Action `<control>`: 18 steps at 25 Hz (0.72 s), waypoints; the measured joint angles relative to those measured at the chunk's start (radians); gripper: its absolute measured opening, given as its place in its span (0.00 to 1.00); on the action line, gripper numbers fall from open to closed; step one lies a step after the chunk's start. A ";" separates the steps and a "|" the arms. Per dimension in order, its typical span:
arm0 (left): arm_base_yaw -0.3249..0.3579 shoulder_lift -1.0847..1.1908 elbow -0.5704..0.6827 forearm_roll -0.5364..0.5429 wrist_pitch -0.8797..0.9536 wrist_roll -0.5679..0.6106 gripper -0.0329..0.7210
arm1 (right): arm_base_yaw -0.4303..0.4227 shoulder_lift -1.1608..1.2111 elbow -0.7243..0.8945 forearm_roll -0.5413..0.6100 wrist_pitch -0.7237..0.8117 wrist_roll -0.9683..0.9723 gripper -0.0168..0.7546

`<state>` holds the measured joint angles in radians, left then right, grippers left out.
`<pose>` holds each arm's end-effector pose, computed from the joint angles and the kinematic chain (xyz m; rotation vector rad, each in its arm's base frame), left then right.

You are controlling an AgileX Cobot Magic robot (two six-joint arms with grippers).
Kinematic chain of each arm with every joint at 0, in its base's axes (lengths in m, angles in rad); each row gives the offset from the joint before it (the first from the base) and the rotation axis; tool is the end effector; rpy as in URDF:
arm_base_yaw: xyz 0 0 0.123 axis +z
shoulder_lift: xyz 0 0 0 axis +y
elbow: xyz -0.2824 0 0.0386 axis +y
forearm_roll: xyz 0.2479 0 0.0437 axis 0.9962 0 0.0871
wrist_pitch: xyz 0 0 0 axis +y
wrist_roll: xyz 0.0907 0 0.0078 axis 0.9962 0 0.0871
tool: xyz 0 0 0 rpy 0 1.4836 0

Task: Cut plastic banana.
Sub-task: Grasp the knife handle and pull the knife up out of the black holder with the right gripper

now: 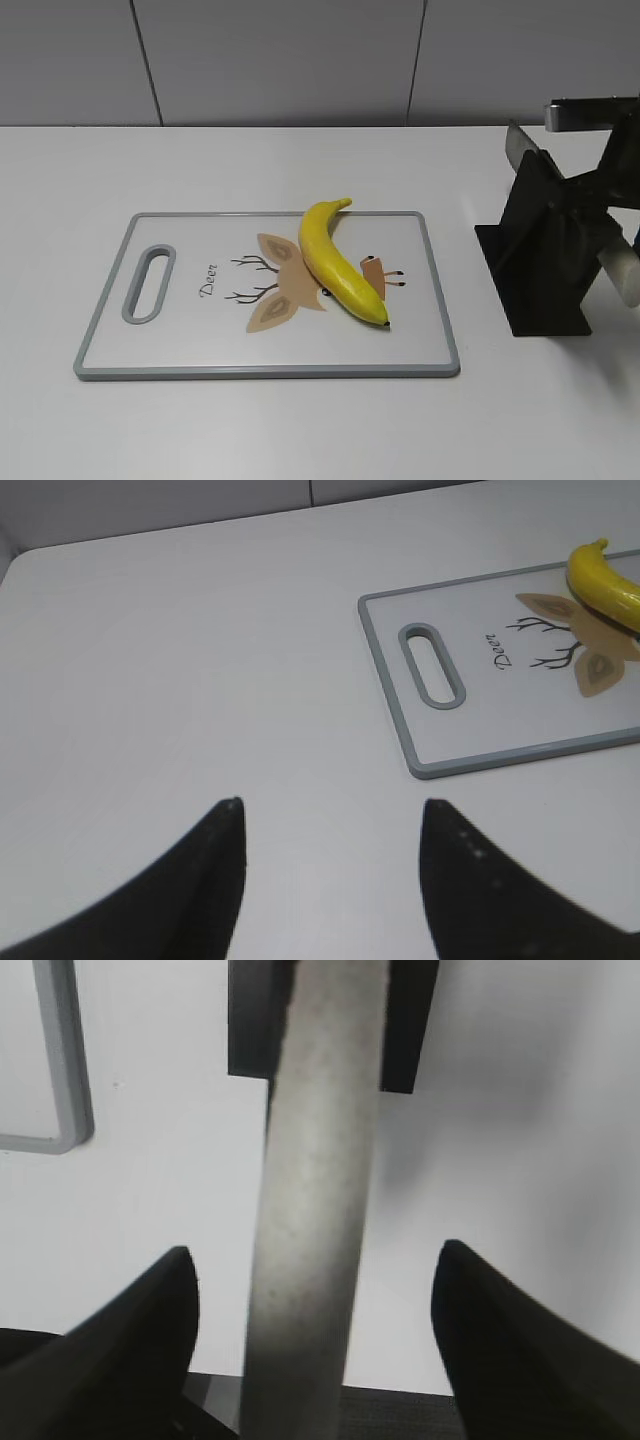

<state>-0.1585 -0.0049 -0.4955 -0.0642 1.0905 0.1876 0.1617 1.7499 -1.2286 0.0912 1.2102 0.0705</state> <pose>-0.0072 -0.0041 0.2736 0.3609 2.0408 -0.0594 0.3130 0.0589 0.2180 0.0854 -3.0556 -0.1148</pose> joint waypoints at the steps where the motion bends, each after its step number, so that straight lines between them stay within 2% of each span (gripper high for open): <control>1: 0.000 0.000 0.000 0.000 0.000 0.000 0.77 | 0.000 0.001 0.000 -0.003 0.000 0.005 0.73; 4: 0.000 0.000 0.000 0.000 0.000 0.000 0.77 | 0.000 0.004 0.000 -0.006 0.001 0.010 0.61; 7: 0.000 0.000 0.000 0.000 0.000 0.000 0.77 | 0.000 0.005 0.000 -0.006 0.001 0.011 0.39; 8: 0.000 0.000 0.000 0.000 0.000 0.000 0.77 | 0.000 0.005 0.000 -0.005 0.001 0.011 0.29; 9: 0.000 0.000 0.000 0.000 0.000 0.000 0.77 | 0.001 0.005 0.000 -0.002 0.001 0.014 0.26; 18: 0.000 0.000 0.000 0.000 0.000 0.000 0.77 | 0.001 -0.015 -0.025 0.009 0.008 0.014 0.26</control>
<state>-0.1585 -0.0049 -0.4955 -0.0642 1.0905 0.1876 0.1626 1.7351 -1.2536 0.1005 1.2183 0.0842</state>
